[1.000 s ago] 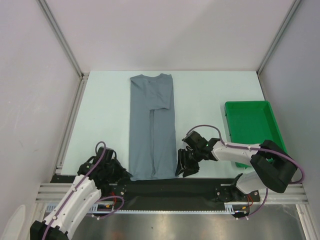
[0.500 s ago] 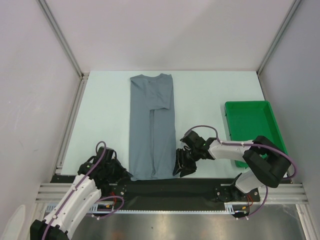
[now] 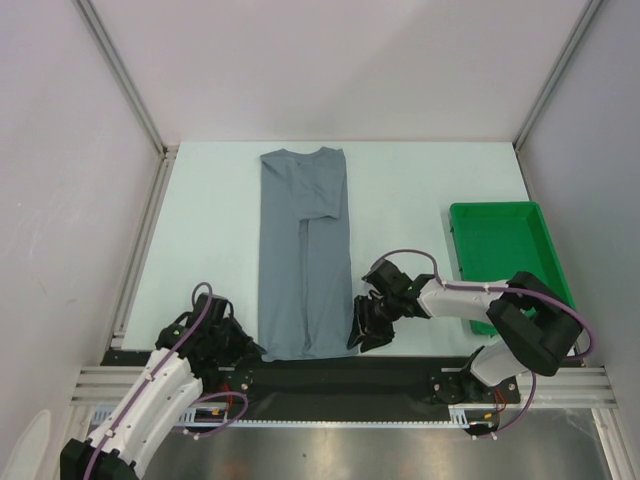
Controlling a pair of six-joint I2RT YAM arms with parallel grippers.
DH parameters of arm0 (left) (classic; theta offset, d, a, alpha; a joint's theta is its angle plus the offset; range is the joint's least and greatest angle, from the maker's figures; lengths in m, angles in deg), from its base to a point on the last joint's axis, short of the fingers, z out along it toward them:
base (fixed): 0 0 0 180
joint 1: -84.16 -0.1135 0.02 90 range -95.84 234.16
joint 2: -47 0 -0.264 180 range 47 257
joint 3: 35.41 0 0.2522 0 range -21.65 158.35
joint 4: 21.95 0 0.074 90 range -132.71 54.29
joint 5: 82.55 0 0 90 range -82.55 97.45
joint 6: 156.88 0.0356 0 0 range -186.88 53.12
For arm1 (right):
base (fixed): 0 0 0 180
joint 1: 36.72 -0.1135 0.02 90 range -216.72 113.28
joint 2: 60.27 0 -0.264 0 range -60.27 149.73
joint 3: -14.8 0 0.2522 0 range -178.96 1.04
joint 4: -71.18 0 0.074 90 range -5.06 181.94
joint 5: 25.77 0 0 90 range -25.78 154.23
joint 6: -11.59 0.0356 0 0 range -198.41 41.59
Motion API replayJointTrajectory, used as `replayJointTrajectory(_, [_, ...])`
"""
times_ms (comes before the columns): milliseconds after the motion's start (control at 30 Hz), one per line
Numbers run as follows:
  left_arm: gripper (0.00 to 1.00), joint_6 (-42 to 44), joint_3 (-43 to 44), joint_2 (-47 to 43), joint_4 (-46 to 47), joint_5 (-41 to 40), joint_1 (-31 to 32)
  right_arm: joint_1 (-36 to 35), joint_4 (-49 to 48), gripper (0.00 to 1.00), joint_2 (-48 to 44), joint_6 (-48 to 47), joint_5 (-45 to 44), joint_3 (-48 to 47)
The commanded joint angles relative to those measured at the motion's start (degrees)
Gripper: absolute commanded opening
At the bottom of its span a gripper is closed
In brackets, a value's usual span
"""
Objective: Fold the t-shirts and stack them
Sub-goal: Fold the tshirt
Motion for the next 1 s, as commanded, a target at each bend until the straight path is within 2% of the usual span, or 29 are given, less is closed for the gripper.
replayJointTrajectory(0, [0.0, 0.3, 1.1, 0.5, 3.7, 0.2, 0.1, 0.0, 1.4, 0.49, 1.2, -2.4, -4.5, 0.5])
replayJointTrajectory(300, [0.0, 0.3, 1.3, 0.3, 3.4, 0.2, 0.1, -0.8, -0.3, 0.43, 2.7, -1.5, -5.7, 1.0])
replayJointTrajectory(600, [0.0, 0.7, 2.1, 0.5, 3.8, 0.0, 0.1, -0.8, -1.9, 0.16, 3.7, -1.9, -4.2, 0.6])
replayJointTrajectory(733, [0.0, 1.4, 3.4, 0.3, 3.7, -0.4, 0.1, -1.3, 1.4, 0.01, 3.1, -4.6, -2.9, -0.8])
replayJointTrajectory(967, [0.0, 1.9, 7.0, -2.1, -2.5, -1.5, 0.1, -3.4, 8.4, 0.0, -3.2, -6.6, -0.9, -1.8])
